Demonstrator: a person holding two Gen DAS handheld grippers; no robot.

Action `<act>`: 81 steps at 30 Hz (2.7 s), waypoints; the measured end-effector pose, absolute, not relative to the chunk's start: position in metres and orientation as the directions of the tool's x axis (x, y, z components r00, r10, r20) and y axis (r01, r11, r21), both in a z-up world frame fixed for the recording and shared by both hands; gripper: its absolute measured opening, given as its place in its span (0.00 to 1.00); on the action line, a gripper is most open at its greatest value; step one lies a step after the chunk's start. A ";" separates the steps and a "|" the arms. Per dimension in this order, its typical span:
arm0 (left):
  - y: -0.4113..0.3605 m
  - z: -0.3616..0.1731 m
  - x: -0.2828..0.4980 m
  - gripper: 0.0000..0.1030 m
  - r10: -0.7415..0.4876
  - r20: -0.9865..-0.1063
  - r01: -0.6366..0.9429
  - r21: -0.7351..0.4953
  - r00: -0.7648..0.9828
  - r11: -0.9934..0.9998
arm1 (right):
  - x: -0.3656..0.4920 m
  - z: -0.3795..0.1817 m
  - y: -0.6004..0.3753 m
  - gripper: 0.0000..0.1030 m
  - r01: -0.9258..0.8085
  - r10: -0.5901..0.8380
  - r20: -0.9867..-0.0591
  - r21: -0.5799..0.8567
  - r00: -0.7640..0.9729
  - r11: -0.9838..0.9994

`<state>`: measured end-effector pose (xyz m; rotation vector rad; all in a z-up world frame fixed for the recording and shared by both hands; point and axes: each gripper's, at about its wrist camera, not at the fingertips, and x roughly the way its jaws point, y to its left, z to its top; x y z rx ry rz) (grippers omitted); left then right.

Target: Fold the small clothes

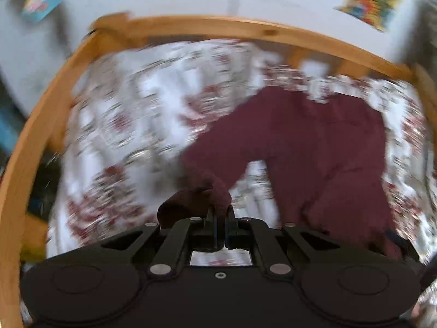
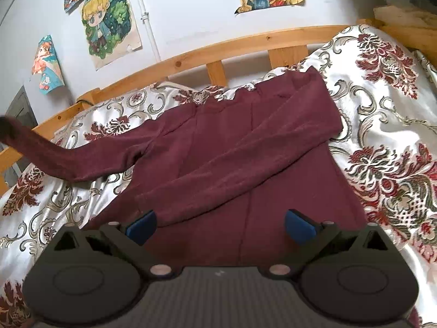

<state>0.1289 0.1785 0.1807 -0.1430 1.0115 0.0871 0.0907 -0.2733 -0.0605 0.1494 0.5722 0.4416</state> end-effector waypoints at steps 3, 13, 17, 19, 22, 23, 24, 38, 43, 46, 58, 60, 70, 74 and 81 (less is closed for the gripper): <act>0.128 0.188 0.143 0.04 -0.037 -0.842 -0.017 -0.055 0.538 0.998 | 0.092 -0.058 -0.280 0.99 -0.346 0.434 -0.489 0.263 0.757 0.901; -0.052 0.139 0.225 0.04 -0.167 -0.896 0.360 -0.009 0.411 0.933 | 0.101 -0.052 -0.310 1.00 -0.300 0.398 -0.500 0.269 0.769 0.916; -0.097 0.100 0.249 0.04 -0.183 -0.919 0.421 -0.019 0.351 0.907 | 0.104 -0.053 -0.322 1.00 -0.264 0.368 -0.519 0.265 0.772 0.928; -0.113 0.086 0.255 0.04 -0.190 -0.918 0.437 -0.020 0.349 0.899 | 0.106 -0.055 -0.328 1.00 -0.240 0.356 -0.525 0.278 0.773 0.930; -0.136 0.067 0.260 0.05 -0.195 -0.905 0.474 0.009 0.378 0.880 | 0.111 -0.059 -0.331 1.00 -0.242 0.368 -0.525 0.295 0.767 0.924; -0.141 0.062 0.260 0.05 -0.211 -0.899 0.485 0.002 0.385 0.875 | 0.112 -0.061 -0.331 1.00 -0.247 0.374 -0.525 0.296 0.764 0.922; -0.145 0.058 0.263 0.06 -0.223 -0.896 0.489 -0.008 0.384 0.872 | 0.112 -0.063 -0.330 1.00 -0.253 0.378 -0.527 0.296 0.761 0.921; -0.113 0.043 0.253 0.78 -0.354 -0.806 0.452 -0.123 0.474 0.884 | 0.115 -0.077 -0.309 1.00 -0.316 0.404 -0.546 0.252 0.734 0.915; -0.060 0.054 0.245 0.86 -0.388 -0.746 0.394 -0.182 0.541 0.901 | 0.116 -0.077 -0.310 1.00 -0.315 0.412 -0.534 0.267 0.738 0.911; -0.028 0.052 0.243 0.88 -0.307 -0.719 0.304 -0.139 0.623 0.942 | 0.118 -0.078 -0.310 1.00 -0.309 0.402 -0.514 0.260 0.758 0.915; 0.104 -0.016 0.281 0.62 0.003 -0.770 -0.134 -0.108 0.638 0.985 | 0.124 -0.087 -0.305 1.00 -0.312 0.378 -0.518 0.214 0.767 0.926; 0.117 -0.028 0.288 0.50 -0.016 -0.789 -0.169 -0.152 0.614 0.974 | 0.125 -0.089 -0.304 1.00 -0.317 0.384 -0.524 0.216 0.761 0.924; 0.124 -0.027 0.284 0.09 0.012 -0.786 -0.241 -0.174 0.618 0.955 | 0.123 -0.089 -0.305 1.00 -0.326 0.388 -0.532 0.212 0.752 0.921; 0.124 -0.032 0.288 0.18 0.019 -0.790 -0.263 -0.181 0.613 0.947 | 0.123 -0.089 -0.303 1.00 -0.335 0.385 -0.537 0.194 0.751 0.922; 0.127 -0.023 0.257 0.65 0.014 -0.773 -0.262 -0.198 0.634 0.945 | 0.119 -0.086 -0.302 1.00 -0.346 0.372 -0.535 0.154 0.758 0.926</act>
